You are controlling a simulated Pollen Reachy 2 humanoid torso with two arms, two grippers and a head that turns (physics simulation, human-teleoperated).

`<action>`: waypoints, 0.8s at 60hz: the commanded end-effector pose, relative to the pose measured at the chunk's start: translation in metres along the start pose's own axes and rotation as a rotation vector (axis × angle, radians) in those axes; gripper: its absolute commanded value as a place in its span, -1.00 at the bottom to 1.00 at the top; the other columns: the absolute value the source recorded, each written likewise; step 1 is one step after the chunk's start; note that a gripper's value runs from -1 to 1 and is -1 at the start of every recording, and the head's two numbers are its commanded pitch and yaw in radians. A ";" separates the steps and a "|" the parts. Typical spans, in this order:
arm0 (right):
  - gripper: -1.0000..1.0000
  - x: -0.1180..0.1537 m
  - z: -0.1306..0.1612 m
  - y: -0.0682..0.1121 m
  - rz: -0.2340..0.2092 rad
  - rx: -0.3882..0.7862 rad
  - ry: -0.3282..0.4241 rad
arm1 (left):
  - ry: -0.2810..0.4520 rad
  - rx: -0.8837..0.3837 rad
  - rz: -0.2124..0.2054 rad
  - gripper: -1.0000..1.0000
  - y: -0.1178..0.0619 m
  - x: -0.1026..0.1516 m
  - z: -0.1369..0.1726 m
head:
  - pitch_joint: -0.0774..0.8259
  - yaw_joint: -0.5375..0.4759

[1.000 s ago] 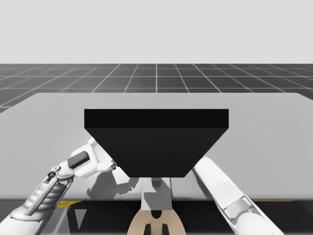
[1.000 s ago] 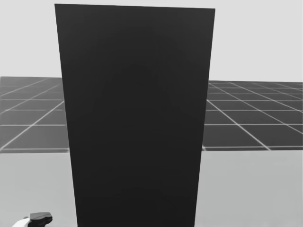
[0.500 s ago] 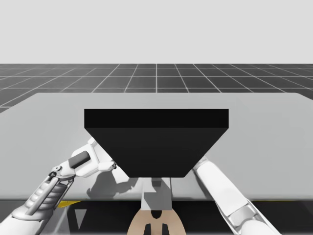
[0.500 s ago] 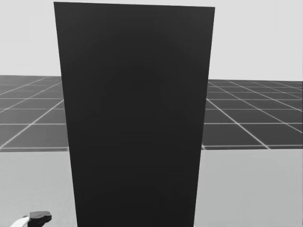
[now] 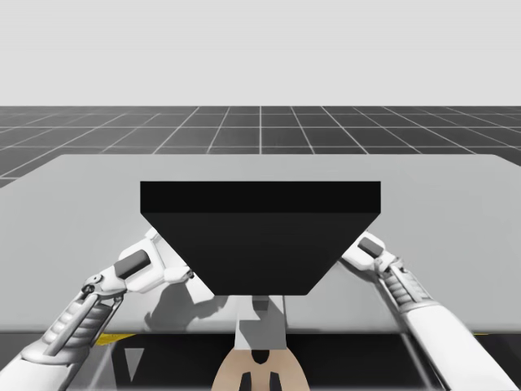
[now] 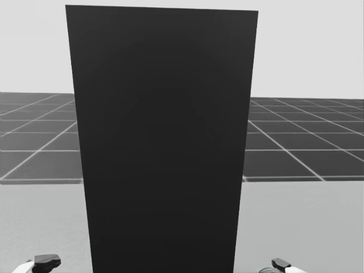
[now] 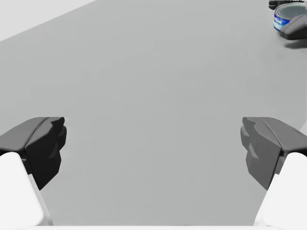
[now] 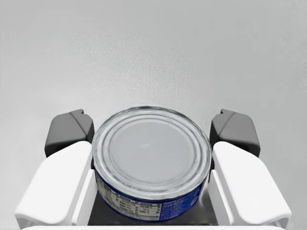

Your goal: Reach around the screen and pick up the object behind it.

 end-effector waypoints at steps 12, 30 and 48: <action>1.00 0.038 0.041 -0.060 0.001 -0.228 -0.097 | 0.000 0.013 0.003 -1.00 0.002 0.000 0.000 | -0.55 -0.06; 1.00 0.116 0.041 -0.076 0.012 -0.365 -0.263 | -0.007 0.029 0.009 -1.00 0.006 0.001 0.002 | -0.55 -0.06; 1.00 0.208 0.054 -0.078 0.016 -0.460 -0.482 | -0.013 0.043 0.015 -1.00 0.009 0.001 0.003 | -0.56 -0.05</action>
